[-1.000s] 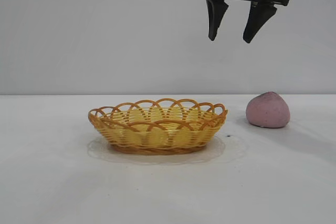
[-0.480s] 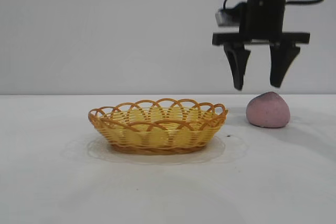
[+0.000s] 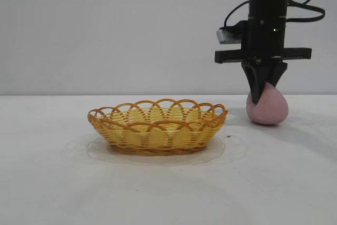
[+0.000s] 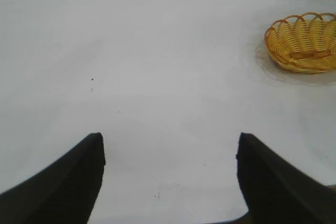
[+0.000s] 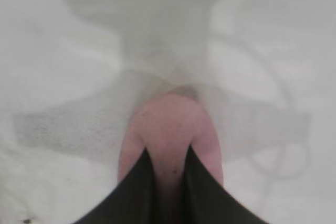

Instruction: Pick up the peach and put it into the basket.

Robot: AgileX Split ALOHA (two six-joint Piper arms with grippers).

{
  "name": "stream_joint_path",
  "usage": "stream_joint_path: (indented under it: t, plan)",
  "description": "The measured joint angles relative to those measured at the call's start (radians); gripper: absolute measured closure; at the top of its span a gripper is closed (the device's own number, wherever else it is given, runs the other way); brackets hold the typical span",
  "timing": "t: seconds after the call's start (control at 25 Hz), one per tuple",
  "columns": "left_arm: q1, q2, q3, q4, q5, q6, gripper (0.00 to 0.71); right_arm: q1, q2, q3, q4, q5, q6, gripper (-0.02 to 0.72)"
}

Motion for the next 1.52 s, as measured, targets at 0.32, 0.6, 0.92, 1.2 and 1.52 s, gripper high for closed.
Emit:
stream_joint_path:
  t: [0.32,0.6,0.92,1.2,1.52]
  plan:
    - [0.000,0.000,0.000,0.000,0.000,0.000,0.186,0.171,0.003,0.114,0.063,-0.058,0.009,0.703]
    - [0.000,0.000,0.000,0.000,0.000,0.000,0.186,0.168,0.026,0.242,0.055,-0.232,0.005,0.636]
    - [0.000,0.000,0.000,0.000,0.000,0.000,0.186,0.147,0.005,0.242,0.042,-0.268,0.005,0.171]
    - [0.000,0.000,0.000,0.000,0.000,0.000,0.186,0.077,-0.086,0.242,0.042,-0.239,0.009,0.166]
    - [0.000,0.000,0.000,0.000,0.000,0.000,0.186,-0.257,-0.166,0.486,0.037,-0.281,0.034,0.166]
